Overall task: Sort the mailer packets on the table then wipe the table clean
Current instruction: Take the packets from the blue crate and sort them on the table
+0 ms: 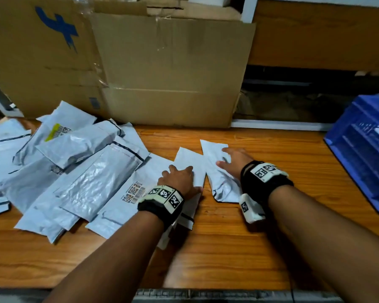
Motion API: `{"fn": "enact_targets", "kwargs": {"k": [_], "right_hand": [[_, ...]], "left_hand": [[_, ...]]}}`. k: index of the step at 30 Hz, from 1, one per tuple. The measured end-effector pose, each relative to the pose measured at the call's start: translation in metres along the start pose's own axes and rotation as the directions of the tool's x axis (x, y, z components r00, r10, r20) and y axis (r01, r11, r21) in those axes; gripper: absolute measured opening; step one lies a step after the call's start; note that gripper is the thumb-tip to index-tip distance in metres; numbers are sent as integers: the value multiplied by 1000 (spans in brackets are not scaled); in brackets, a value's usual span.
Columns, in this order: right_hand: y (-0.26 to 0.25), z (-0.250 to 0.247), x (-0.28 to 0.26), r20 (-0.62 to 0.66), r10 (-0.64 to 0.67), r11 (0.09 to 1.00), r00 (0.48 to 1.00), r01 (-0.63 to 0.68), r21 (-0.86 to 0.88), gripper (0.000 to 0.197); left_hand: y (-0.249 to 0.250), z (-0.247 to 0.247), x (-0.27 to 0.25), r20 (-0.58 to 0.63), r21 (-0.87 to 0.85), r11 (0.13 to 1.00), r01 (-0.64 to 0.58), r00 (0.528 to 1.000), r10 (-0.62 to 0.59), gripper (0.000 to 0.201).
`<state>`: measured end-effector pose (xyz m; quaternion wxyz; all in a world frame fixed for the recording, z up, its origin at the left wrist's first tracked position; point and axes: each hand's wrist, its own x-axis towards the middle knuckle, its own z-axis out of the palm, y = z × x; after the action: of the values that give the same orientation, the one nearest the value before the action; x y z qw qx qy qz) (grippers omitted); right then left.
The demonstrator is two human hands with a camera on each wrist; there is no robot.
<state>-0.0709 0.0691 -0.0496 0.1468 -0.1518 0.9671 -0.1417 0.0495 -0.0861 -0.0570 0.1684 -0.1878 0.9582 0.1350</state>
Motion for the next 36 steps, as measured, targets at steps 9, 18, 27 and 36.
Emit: {"fn": "enact_targets", "kwargs": {"k": [9, 18, 27, 36], "right_hand": [[-10, 14, 17, 309, -15, 936, 951, 122, -330, 93], [17, 13, 28, 238, -138, 938, 961, 204, -280, 77], [37, -24, -2, 38, -158, 983, 987, 160, -89, 72], [87, -97, -85, -140, -33, 999, 990, 33, -2, 73]], "left_hand": [[11, 15, 14, 15, 78, 996, 41, 999, -43, 60], [14, 19, 9, -102, 32, 997, 67, 993, -63, 37], [16, -10, 0, -272, -169, 981, -94, 961, 45, 35], [87, -51, -12, -373, -171, 913, -370, 882, 288, 52]]}}
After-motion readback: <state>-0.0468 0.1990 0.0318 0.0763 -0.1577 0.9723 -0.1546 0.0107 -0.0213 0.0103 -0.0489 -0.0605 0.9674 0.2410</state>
